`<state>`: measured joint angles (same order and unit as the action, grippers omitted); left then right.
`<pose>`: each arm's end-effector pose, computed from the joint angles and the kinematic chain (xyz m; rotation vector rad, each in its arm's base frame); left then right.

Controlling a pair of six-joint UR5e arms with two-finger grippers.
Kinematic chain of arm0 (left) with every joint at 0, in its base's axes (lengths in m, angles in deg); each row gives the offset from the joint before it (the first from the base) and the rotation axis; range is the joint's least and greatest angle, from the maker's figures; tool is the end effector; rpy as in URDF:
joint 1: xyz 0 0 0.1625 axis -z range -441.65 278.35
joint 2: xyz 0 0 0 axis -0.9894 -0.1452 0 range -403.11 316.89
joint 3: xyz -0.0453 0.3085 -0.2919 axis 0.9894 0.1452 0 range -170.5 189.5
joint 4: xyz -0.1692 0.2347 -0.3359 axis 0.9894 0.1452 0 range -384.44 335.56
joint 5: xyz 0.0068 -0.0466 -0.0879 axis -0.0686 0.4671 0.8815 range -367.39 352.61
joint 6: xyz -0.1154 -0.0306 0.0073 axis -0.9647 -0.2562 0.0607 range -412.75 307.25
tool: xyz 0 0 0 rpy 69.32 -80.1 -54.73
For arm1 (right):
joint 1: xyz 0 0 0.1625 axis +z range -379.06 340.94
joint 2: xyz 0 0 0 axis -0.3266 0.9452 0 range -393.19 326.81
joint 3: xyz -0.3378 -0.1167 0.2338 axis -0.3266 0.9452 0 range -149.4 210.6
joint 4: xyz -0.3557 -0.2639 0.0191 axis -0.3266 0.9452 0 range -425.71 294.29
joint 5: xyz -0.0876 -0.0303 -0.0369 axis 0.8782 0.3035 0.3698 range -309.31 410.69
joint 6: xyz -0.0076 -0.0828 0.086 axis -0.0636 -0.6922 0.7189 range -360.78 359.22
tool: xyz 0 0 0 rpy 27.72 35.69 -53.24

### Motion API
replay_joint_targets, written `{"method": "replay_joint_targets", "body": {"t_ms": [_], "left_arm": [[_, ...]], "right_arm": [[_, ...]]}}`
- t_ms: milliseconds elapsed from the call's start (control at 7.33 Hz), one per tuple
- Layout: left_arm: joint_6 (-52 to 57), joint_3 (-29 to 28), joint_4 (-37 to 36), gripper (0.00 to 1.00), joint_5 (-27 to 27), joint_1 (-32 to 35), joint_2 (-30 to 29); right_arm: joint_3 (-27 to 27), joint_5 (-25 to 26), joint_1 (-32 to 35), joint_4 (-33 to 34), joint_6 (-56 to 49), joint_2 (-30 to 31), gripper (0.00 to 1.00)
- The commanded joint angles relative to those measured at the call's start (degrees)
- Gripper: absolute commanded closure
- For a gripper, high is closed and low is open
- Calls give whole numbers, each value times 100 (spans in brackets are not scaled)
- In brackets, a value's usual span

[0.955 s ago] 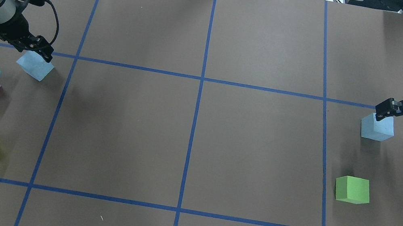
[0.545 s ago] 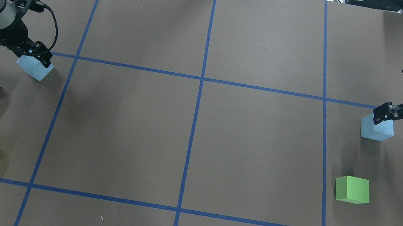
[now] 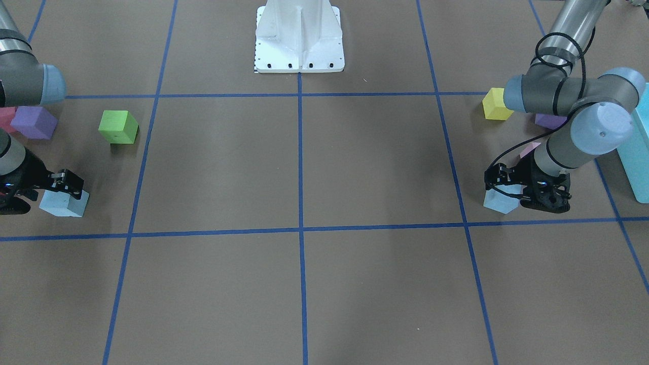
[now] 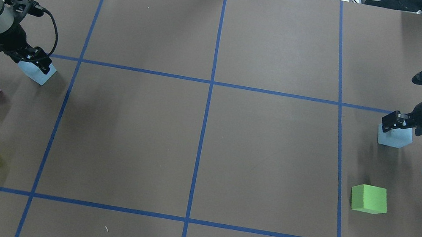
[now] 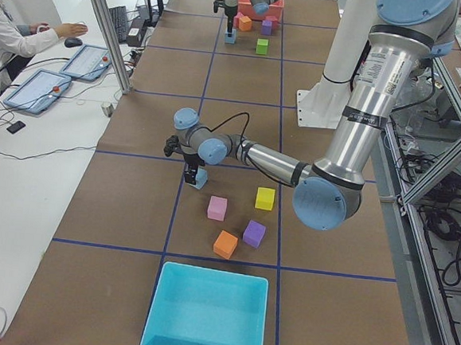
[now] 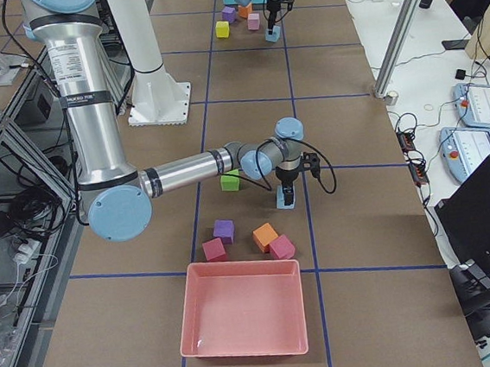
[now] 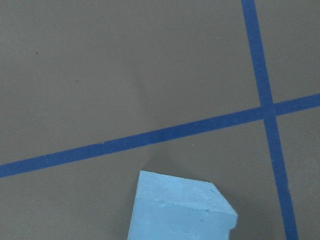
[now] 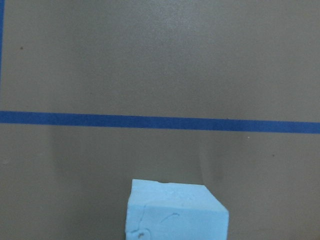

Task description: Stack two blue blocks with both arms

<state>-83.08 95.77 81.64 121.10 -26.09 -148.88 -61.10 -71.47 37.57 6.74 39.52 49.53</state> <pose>0.3255 -0.5790 0.5209 0.0462 0.8095 0.2326 -0.2753 -0.5446 0.5662 0.0303 -0.7110 -0.0140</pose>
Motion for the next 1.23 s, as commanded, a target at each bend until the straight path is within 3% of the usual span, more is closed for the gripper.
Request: {"method": "replay_joint_targets", "body": {"t_ms": [0,409,818,1091], "left_arm": [[1,4,0,1,0,-1,3],[1,-5,0,1,0,-1,3],[18,4,0,1,-122,-10,12],[18,21,0,2,-290,-62,3]], "right_arm": [[38,105,-91,-46,48,-19,1],[47,272,-188,-47,-5,-37,41],[-58,246,-162,67,30,-420,45],[-451,263,-162,1536,100,-1315,45]]}}
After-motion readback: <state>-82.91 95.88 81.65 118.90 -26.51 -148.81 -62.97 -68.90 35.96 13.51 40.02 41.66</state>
